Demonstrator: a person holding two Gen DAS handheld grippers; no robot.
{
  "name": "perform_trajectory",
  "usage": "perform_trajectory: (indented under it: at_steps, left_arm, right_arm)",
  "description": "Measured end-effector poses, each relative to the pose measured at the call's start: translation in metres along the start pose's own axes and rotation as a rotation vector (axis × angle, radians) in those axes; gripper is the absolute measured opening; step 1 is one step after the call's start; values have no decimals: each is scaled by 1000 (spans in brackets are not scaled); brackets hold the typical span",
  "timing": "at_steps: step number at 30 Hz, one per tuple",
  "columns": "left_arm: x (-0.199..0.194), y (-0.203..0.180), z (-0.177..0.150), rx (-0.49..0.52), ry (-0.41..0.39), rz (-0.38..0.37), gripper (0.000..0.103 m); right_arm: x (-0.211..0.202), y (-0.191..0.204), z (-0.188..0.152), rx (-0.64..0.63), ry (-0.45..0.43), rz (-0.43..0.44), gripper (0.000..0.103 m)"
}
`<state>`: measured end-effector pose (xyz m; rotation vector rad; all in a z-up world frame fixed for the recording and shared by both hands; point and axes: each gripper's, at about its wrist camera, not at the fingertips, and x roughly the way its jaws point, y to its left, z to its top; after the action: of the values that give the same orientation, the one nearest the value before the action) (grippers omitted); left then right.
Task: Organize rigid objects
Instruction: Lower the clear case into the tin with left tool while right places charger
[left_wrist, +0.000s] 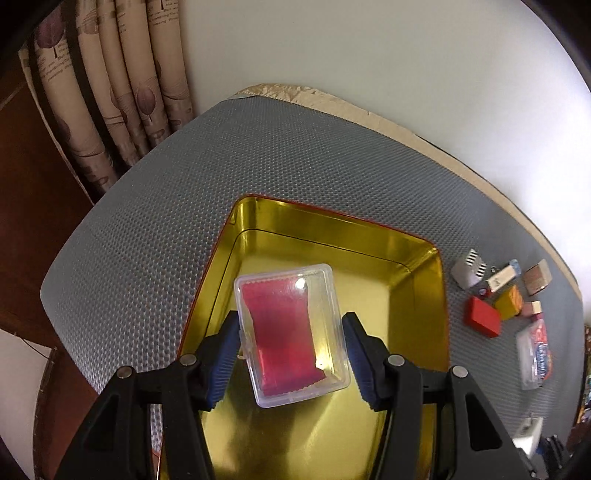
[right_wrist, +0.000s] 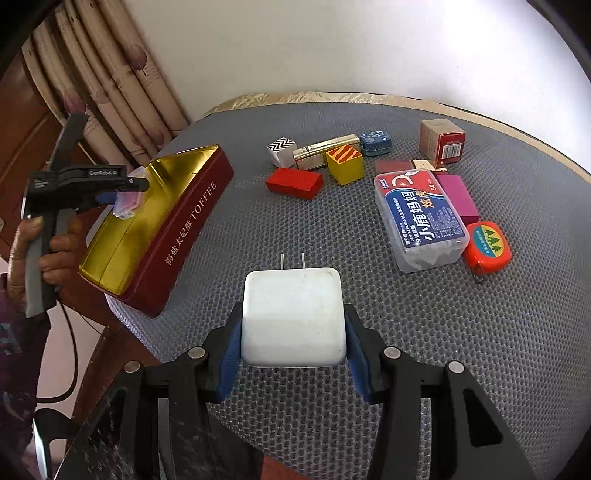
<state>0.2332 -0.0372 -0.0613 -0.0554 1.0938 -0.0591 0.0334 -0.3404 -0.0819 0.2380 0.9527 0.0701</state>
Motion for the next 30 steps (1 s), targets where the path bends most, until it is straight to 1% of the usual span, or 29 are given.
perform_trajectory:
  at_steps: [10,17,21,24,26,28,30]
  left_arm:
    - [21,2,4,45,-9,86,57]
    - [19,-2,4,109,-48,102,57]
    - [15,-4,4,127,-67,93,57]
    - [10,-3,2,137,-84,74,57]
    - [8,0,5,148,-88,25,58]
    - [6,2,7,160,-82,-8,58]
    - [5,3,7,164,-81,-2,58]
  right_arm:
    - [4,1,0,6,9,6,47]
    - [1,7,6,0,0,18,47]
    - [-1,16,14,-10,-9,34,47]
    - [-1,26,22,-21,-15,53,47]
    - [0,35,30,-38,-20,64,47]
    - [1,44,38,-54,-25,78,47]
    - [4,54,47,-69,-28,95,47]
